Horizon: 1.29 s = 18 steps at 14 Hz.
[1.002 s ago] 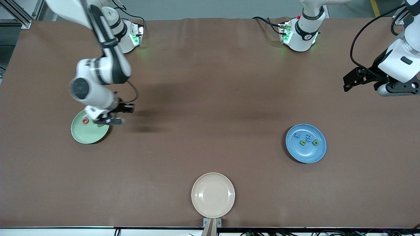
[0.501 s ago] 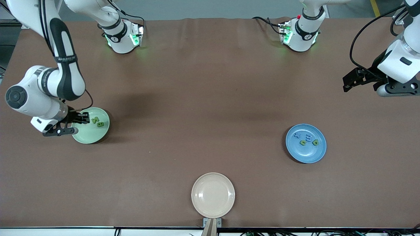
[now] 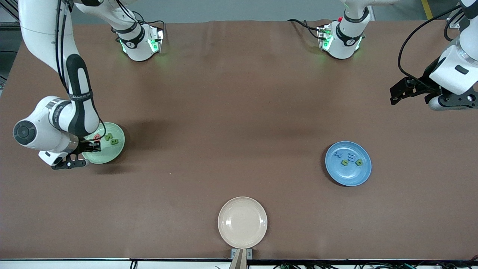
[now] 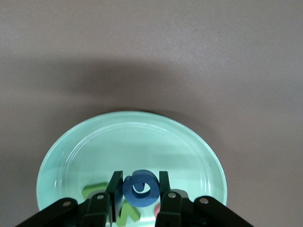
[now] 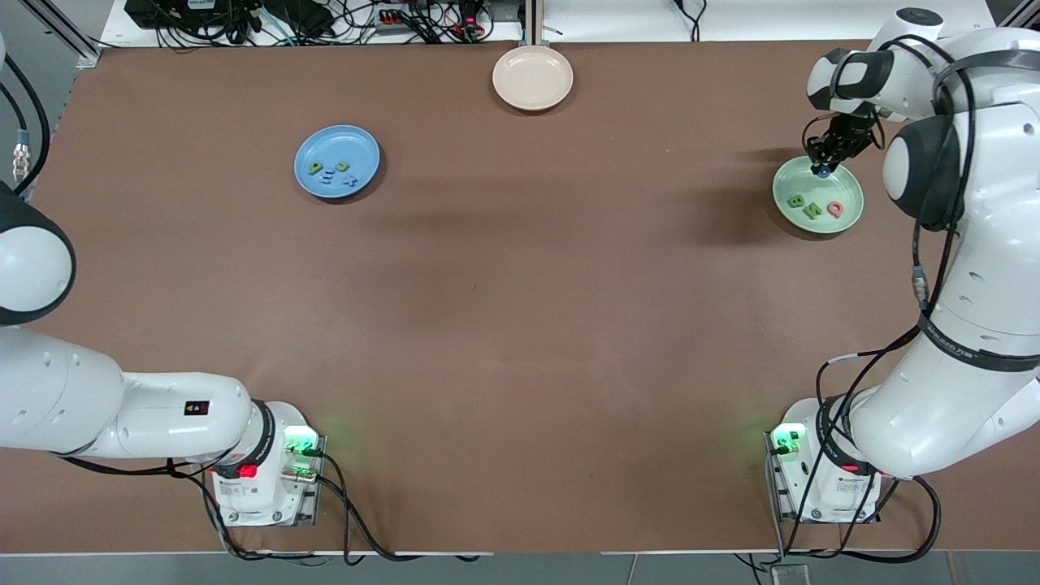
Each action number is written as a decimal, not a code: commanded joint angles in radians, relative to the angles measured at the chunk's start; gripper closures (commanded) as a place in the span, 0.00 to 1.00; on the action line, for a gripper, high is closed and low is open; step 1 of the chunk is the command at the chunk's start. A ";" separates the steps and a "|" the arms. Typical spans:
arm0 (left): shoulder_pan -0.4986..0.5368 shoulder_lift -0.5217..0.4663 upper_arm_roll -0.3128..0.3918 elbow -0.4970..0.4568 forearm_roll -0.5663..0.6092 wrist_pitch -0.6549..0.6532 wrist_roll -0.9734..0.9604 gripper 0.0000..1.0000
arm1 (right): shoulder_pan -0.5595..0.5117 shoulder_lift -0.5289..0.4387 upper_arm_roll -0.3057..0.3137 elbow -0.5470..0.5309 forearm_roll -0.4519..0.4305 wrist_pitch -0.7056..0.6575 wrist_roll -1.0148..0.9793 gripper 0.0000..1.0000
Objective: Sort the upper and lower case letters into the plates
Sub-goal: 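Carry the blue C over the green plate and release it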
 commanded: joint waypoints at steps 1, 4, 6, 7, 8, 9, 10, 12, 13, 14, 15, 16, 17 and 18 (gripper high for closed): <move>0.000 -0.004 -0.007 -0.001 -0.018 0.015 0.003 0.00 | -0.025 0.037 0.019 0.027 0.042 0.012 -0.035 0.88; 0.000 -0.004 -0.007 -0.001 -0.020 0.025 0.005 0.00 | -0.068 0.045 0.071 0.019 0.057 0.038 -0.041 0.86; 0.000 -0.004 -0.007 -0.002 -0.018 0.026 0.005 0.00 | -0.074 0.049 0.078 0.016 0.057 0.038 -0.041 0.83; 0.000 -0.003 -0.007 -0.001 -0.018 0.026 0.005 0.00 | -0.071 0.049 0.078 0.016 0.057 0.037 -0.041 0.76; 0.002 -0.004 -0.008 -0.001 -0.018 0.026 0.005 0.00 | -0.069 0.049 0.078 0.016 0.057 0.032 -0.044 0.53; 0.003 -0.006 -0.008 -0.001 -0.020 0.026 0.005 0.00 | -0.065 0.045 0.078 0.016 0.055 0.024 -0.044 0.12; 0.005 -0.007 -0.007 -0.001 -0.020 0.026 0.005 0.00 | -0.059 0.029 0.078 0.010 0.055 0.011 -0.041 0.00; 0.005 -0.006 -0.007 -0.001 -0.021 0.026 0.005 0.00 | -0.040 -0.042 0.075 0.007 0.054 -0.089 -0.034 0.00; 0.005 -0.007 -0.007 -0.001 -0.021 0.026 0.005 0.00 | -0.023 -0.099 0.070 0.002 0.052 -0.150 -0.017 0.00; 0.005 -0.007 -0.007 -0.001 -0.021 0.026 0.005 0.00 | -0.005 -0.151 0.065 -0.007 0.043 -0.207 0.035 0.00; 0.005 -0.007 -0.007 -0.001 -0.021 0.026 0.005 0.00 | 0.024 -0.209 0.059 -0.021 0.023 -0.248 0.119 0.00; 0.005 -0.007 -0.007 -0.001 -0.021 0.026 0.005 0.00 | 0.050 -0.262 0.058 -0.031 -0.039 -0.275 0.193 0.00; 0.005 -0.007 -0.007 -0.001 -0.021 0.026 0.005 0.00 | 0.060 -0.321 0.062 -0.032 -0.119 -0.313 0.281 0.00; 0.005 -0.009 -0.007 -0.001 -0.021 0.026 0.006 0.00 | 0.082 -0.368 0.064 -0.029 -0.167 -0.353 0.357 0.00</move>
